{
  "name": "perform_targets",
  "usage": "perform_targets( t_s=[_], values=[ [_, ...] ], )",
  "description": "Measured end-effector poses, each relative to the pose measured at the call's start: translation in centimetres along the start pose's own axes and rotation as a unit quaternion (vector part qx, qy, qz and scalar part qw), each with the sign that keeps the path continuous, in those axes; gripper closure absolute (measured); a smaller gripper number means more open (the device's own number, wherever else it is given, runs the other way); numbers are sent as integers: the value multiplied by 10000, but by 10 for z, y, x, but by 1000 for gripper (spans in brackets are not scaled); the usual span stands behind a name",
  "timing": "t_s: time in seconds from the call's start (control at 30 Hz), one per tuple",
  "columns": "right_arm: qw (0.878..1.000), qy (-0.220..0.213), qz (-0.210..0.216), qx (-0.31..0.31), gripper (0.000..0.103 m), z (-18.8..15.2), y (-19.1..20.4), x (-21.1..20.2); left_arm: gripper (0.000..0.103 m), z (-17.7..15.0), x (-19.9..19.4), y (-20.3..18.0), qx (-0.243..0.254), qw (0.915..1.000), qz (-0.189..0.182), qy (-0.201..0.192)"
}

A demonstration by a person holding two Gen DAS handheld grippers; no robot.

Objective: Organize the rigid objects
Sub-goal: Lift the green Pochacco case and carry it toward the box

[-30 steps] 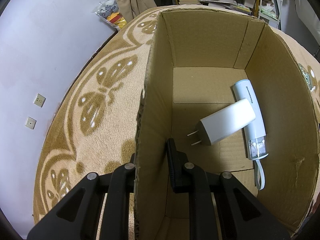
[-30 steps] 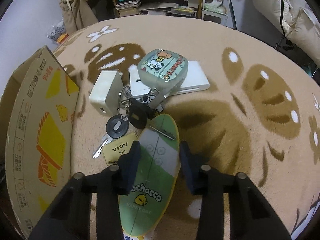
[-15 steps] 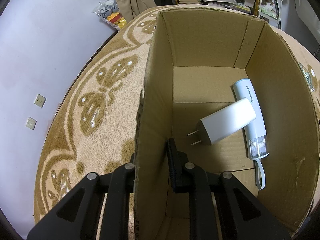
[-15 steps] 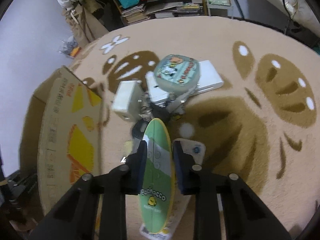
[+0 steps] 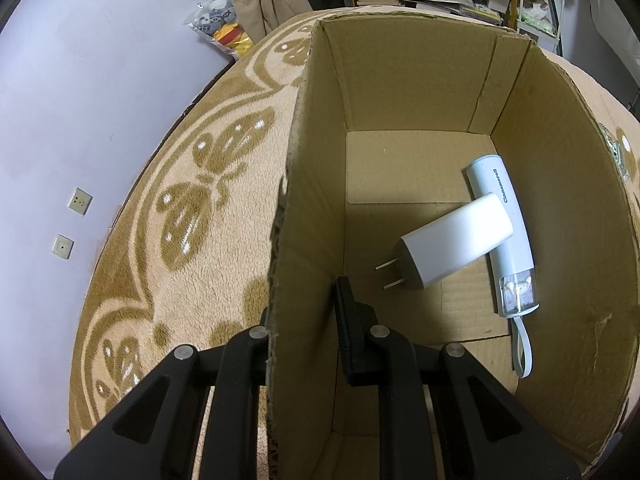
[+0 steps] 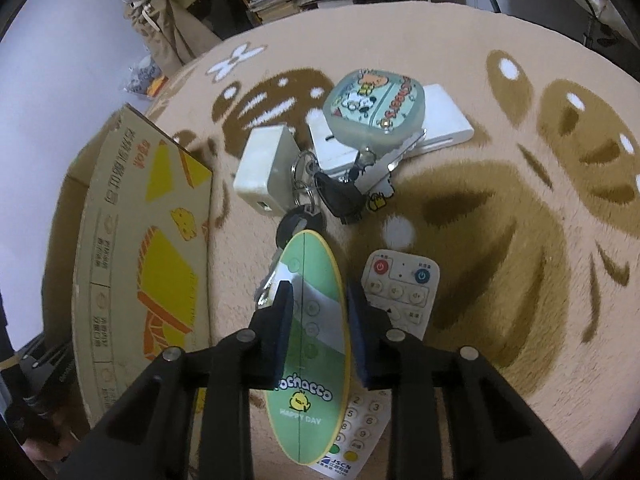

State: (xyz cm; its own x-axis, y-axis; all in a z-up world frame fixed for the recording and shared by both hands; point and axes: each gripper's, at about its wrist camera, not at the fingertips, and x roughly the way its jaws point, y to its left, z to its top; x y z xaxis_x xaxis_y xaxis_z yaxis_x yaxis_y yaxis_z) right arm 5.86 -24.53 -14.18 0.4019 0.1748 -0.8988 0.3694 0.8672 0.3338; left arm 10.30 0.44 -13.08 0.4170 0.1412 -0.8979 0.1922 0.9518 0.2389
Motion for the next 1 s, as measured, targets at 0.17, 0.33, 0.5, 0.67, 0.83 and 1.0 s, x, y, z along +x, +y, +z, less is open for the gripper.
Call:
perform_targets(
  t_s=[0.17, 0.33, 0.5, 0.67, 0.83, 1.0],
  values=[
    [9993, 35, -20, -377, 47, -2, 17, 3, 86, 0, 0, 0, -1, 10000, 0, 1],
    [9946, -12, -437, -937, 47, -8, 31, 7, 86, -1, 0, 1, 2, 10000, -1, 10],
    [9924, 25, -615, -1067, 46, -12, 34, 9, 86, -1, 1, 0, 4, 10000, 4, 22],
    [9848, 54, -954, -1452, 40, -18, 47, 16, 86, -1, 1, 0, 3, 10000, 3, 27],
    [9788, 238, -1132, -1690, 45, -25, 54, 26, 86, -1, 2, 0, -1, 10000, 2, 30],
    [9787, 51, -1075, -1749, 45, -24, 53, 11, 86, -2, 2, 1, -14, 10000, -9, 42]
  ],
)
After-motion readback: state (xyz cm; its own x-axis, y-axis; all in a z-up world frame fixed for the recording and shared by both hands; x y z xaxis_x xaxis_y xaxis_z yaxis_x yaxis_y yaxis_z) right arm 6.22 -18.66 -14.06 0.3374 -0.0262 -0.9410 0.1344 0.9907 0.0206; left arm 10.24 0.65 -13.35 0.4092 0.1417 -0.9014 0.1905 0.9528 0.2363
